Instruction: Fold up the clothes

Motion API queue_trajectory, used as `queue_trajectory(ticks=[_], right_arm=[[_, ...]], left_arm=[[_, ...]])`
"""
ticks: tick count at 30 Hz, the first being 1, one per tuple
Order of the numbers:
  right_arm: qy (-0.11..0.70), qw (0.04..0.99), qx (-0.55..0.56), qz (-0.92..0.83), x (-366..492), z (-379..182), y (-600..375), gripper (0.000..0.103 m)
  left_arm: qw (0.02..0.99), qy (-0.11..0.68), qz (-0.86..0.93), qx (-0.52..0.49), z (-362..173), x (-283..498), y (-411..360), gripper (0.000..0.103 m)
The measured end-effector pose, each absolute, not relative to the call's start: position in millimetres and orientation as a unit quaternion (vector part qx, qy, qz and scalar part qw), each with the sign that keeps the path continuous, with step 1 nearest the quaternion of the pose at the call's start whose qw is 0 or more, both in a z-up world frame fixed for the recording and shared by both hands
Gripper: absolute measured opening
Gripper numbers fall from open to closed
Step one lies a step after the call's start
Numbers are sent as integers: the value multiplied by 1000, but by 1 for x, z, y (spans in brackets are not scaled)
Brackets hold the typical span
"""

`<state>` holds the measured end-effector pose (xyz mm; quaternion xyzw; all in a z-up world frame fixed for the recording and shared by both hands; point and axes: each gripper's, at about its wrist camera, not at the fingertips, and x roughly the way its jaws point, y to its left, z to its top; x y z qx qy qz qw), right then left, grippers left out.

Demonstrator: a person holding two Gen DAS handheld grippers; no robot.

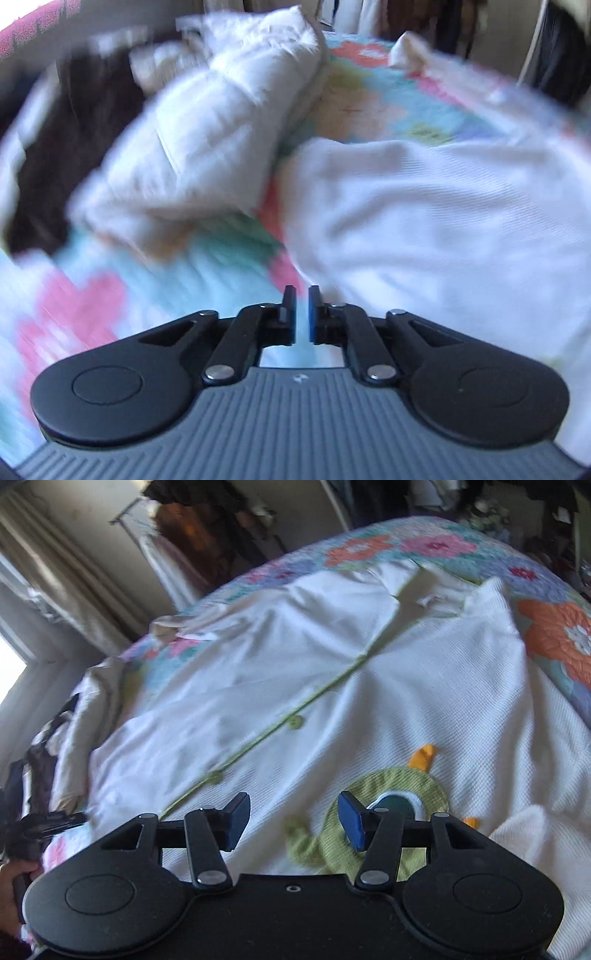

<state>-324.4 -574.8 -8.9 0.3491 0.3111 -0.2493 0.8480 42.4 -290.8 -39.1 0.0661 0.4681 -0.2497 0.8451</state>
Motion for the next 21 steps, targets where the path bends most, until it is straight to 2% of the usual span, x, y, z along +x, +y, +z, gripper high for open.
queue_trajectory(ticks=[1, 2, 3, 5, 6, 7, 8, 12, 16, 19, 21], right_arm=[[310, 853, 343, -242, -328, -5, -571, 60], [309, 857, 338, -236, -332, -1, -567, 60], [309, 861, 331, -230, -335, 2, -563, 61], [308, 869, 317, -223, -341, 4, -557, 62], [307, 871, 312, -223, -344, 3, -554, 62], [307, 871, 310, -224, -347, 2, -552, 62], [308, 869, 312, -228, -351, 0, -548, 62], [308, 864, 327, -225, -365, -8, -543, 62], [309, 867, 325, -215, -380, -8, -539, 62], [308, 872, 318, -211, -392, -3, -534, 62], [304, 874, 317, -207, -399, 1, -532, 62]], left_arm=[[841, 472, -251, 84, -42, 36, -295, 40], [837, 474, -251, 105, -45, 29, -301, 57], [829, 479, -257, 129, -49, 25, -308, 62], [816, 489, -263, 161, -60, 18, -319, 63], [816, 484, -269, 166, -62, 13, -322, 61], [816, 478, -277, 170, -63, 9, -325, 51], [816, 472, -284, 174, -65, 5, -327, 9], [823, 427, -258, 270, -59, -35, -341, 6], [825, 443, -232, 265, -57, -40, -337, 7], [834, 466, -200, 217, -40, -34, -326, 18], [840, 467, -192, 200, -21, -47, -319, 51]])
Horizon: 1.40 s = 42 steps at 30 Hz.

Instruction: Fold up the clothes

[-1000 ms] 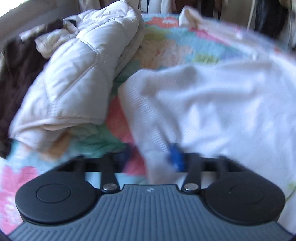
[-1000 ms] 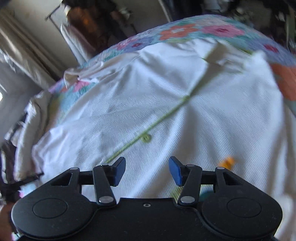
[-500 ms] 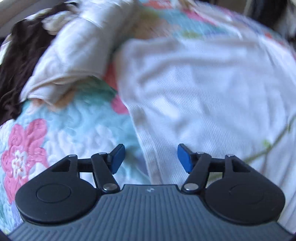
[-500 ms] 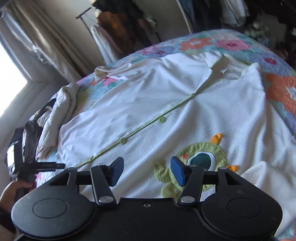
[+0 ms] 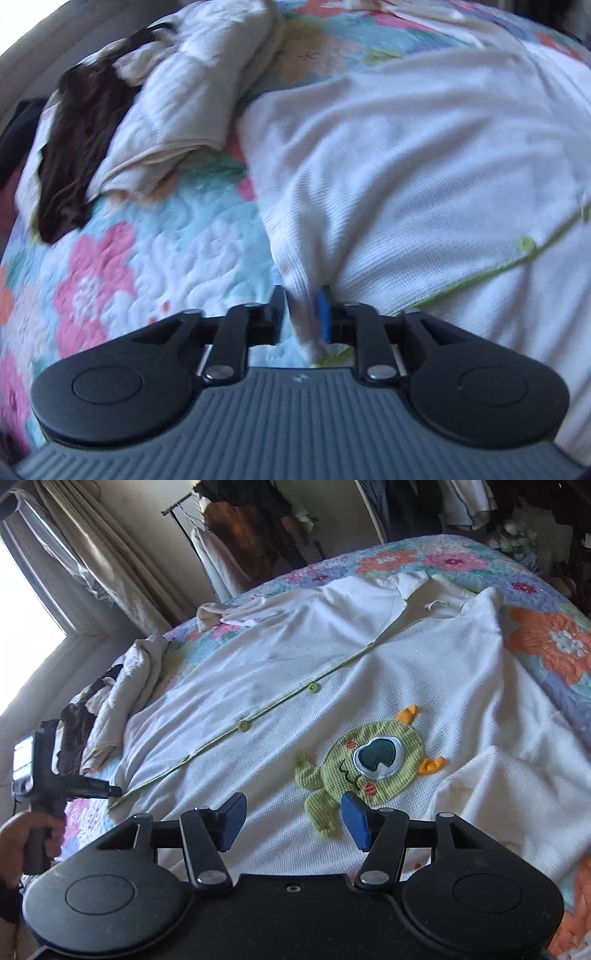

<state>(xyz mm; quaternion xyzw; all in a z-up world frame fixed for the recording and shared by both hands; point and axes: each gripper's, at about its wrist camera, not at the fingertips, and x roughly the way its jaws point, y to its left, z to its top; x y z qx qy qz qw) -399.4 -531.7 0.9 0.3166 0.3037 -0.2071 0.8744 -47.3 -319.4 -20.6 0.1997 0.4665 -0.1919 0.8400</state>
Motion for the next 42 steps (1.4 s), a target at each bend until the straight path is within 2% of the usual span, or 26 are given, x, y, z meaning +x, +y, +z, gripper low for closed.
queue_trajectory(ticks=[2, 4, 6, 9, 13, 21, 30, 42], right_arm=[[305, 877, 310, -206, -404, 6, -528, 63], [314, 881, 284, -210, -405, 15, -521, 63], [322, 889, 245, -215, -404, 26, -510, 68], [329, 897, 204, -212, -407, 37, -494, 71], [329, 904, 198, -187, -413, 35, -478, 80], [346, 902, 135, -219, -415, 37, -440, 81], [356, 895, 100, -251, -439, 45, -410, 82], [366, 891, 111, -245, -444, 40, -396, 83]], left_arm=[[847, 456, -202, 186, 1, -74, -314, 66], [853, 445, -212, 173, 23, -101, -309, 74], [859, 433, -223, 159, 45, -128, -303, 86], [867, 404, -242, 165, 64, -183, -301, 92], [870, 394, -259, 143, 70, -240, -295, 96], [857, 415, -268, 142, 49, -304, -294, 97], [851, 434, -270, 119, 37, -338, -277, 97], [851, 424, -277, 138, 39, -366, -272, 97]])
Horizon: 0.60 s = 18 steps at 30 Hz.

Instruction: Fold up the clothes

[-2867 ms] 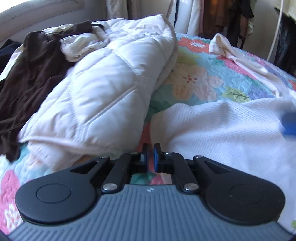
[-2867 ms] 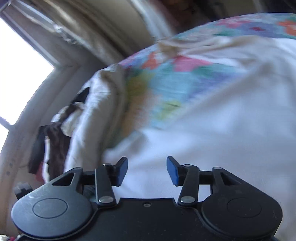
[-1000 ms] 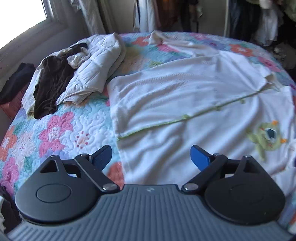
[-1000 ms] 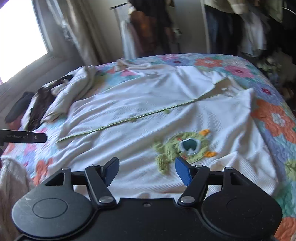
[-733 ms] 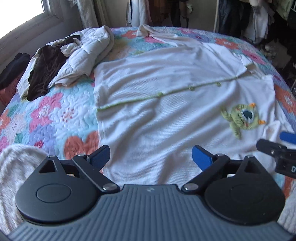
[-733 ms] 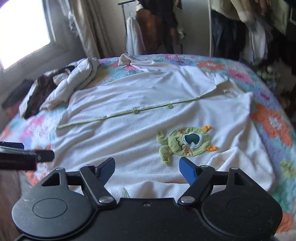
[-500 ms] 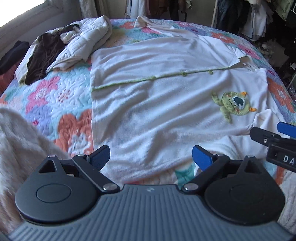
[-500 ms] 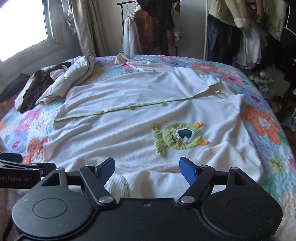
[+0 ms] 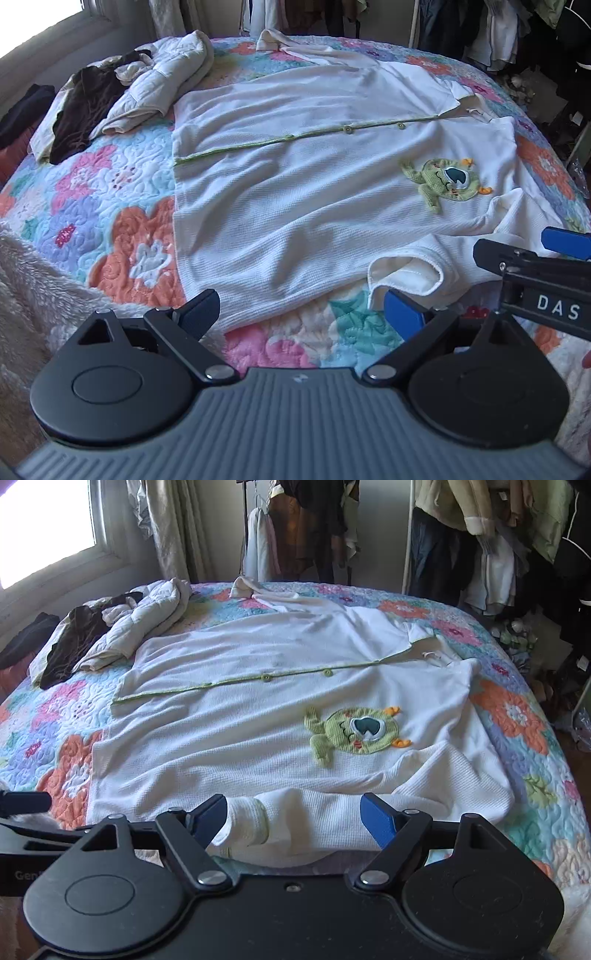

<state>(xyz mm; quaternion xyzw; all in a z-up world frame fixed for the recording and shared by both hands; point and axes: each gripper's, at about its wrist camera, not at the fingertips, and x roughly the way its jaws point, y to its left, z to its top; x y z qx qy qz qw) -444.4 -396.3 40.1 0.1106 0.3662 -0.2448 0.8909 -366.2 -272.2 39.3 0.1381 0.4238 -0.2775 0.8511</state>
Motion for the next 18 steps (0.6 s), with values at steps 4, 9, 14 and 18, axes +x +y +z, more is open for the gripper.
queue_trajectory(ticks=[4, 9, 14, 18], right_arm=[[366, 892, 99, -245, -445, 42, -390, 83], [361, 893, 108, -246, -446, 43, -390, 83], [362, 892, 104, -251, -446, 42, -390, 83], [361, 891, 108, -252, -446, 40, -392, 83]], left_arm=[[847, 441, -276, 106, 39, -360, -263, 100], [847, 447, -268, 105, 33, -358, -263, 101], [844, 453, -264, 113, 27, -357, -266, 101], [842, 456, -265, 114, 23, -356, -266, 102]])
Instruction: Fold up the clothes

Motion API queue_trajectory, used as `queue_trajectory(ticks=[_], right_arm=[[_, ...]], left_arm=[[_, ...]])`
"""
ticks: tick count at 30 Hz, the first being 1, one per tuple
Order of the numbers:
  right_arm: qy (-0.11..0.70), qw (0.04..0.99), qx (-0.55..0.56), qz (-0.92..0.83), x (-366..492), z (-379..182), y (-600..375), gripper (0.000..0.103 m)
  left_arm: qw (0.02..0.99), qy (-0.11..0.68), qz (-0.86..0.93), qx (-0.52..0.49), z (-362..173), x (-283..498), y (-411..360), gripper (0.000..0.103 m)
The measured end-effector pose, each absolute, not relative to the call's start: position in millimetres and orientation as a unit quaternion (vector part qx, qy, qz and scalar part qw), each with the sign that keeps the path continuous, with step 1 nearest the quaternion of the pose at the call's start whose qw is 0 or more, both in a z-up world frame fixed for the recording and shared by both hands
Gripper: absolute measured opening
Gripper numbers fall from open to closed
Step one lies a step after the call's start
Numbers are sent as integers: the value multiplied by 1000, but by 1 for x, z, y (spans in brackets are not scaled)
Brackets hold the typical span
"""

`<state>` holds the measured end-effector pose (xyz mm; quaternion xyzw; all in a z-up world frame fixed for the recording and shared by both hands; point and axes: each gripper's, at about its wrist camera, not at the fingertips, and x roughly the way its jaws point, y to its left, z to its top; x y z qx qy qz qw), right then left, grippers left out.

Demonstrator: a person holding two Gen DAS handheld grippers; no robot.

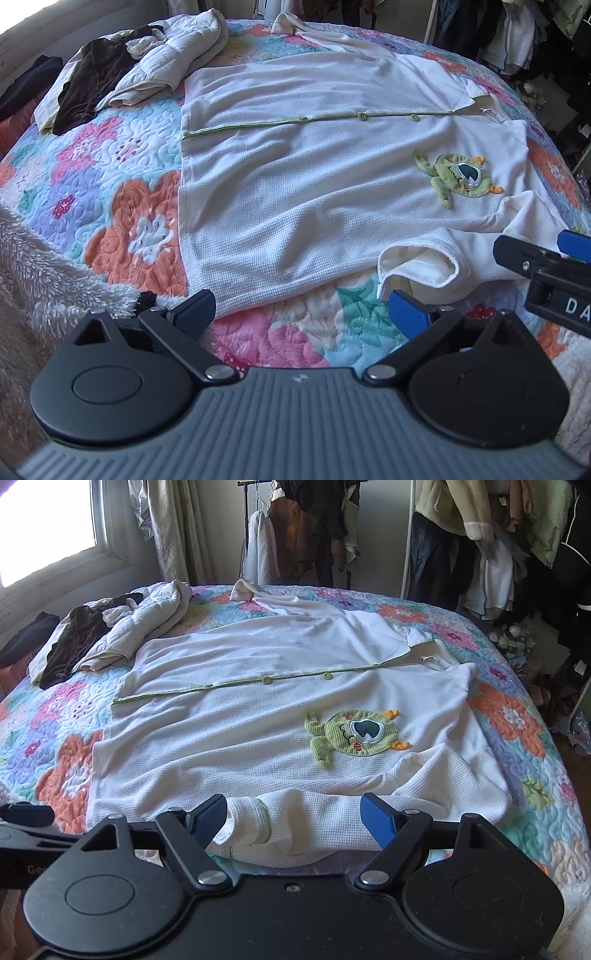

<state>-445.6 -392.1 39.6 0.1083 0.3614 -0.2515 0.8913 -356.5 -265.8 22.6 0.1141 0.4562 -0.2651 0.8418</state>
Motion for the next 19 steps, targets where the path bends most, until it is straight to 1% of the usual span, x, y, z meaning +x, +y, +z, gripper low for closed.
queue_trajectory(ticks=[4, 12, 19], right_arm=[[361, 890, 112, -253, -444, 37, -394, 83], [354, 891, 114, -259, -445, 35, -392, 83], [325, 898, 124, -271, -451, 32, -394, 83]], left_arm=[[839, 461, -265, 116, 19, -356, -266, 102], [843, 445, -276, 124, 19, -357, -269, 102], [864, 401, -273, 136, 20, -354, -281, 103]])
